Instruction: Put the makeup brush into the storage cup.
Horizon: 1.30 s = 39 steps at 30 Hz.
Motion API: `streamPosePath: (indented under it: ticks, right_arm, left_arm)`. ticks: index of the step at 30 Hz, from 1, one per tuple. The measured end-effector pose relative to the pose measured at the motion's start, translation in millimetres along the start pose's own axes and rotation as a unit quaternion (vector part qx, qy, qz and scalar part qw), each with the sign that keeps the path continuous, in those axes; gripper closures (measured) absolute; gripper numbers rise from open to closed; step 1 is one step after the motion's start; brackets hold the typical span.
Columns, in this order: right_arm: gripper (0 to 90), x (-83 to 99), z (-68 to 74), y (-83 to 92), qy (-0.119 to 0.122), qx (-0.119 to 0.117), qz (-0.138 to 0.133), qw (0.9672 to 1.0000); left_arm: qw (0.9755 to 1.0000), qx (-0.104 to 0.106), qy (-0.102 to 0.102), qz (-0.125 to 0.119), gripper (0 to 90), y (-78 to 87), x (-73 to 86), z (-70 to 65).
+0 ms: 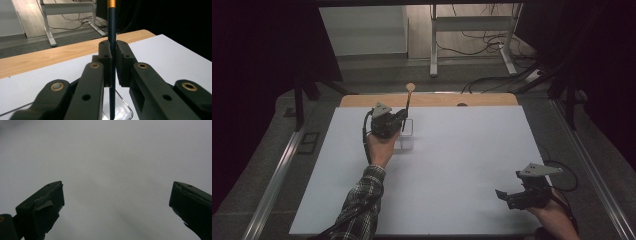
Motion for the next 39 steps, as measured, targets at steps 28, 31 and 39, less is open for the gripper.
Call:
streamPosePath:
  ticks: [28, 31, 39]
  right_arm:
    - [0.2, 0.2, 0.2, -0.3, 0.002, 0.000, 0.000, 1.0000]
    - [0.3, 0.2, 0.4, -0.3, 0.002, -0.001, 0.001, 1.0000]
    - [0.2, 0.2, 0.4, -0.5, 0.002, 0.000, 0.001, 1.0000]
  left_arm:
    - [0.9999, -0.005, -0.009, 0.005, 83.7, -11.4, 21.0, -1.5]
    - [0.9999, -0.004, -0.007, 0.007, 83.8, -11.7, 23.0, -1.0]
    - [0.9999, -0.002, -0.004, 0.011, 83.7, -11.5, 26.9, -0.6]
Point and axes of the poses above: each handheld gripper's, and its own axes: y roughly backward along the jaws, x roughly out of its underside, z roughly to its left, the point moved 2 cm from there along -y, roughly forward along the jaws, and after that the axes turned 1 degree about z, right-handed, at the moved point
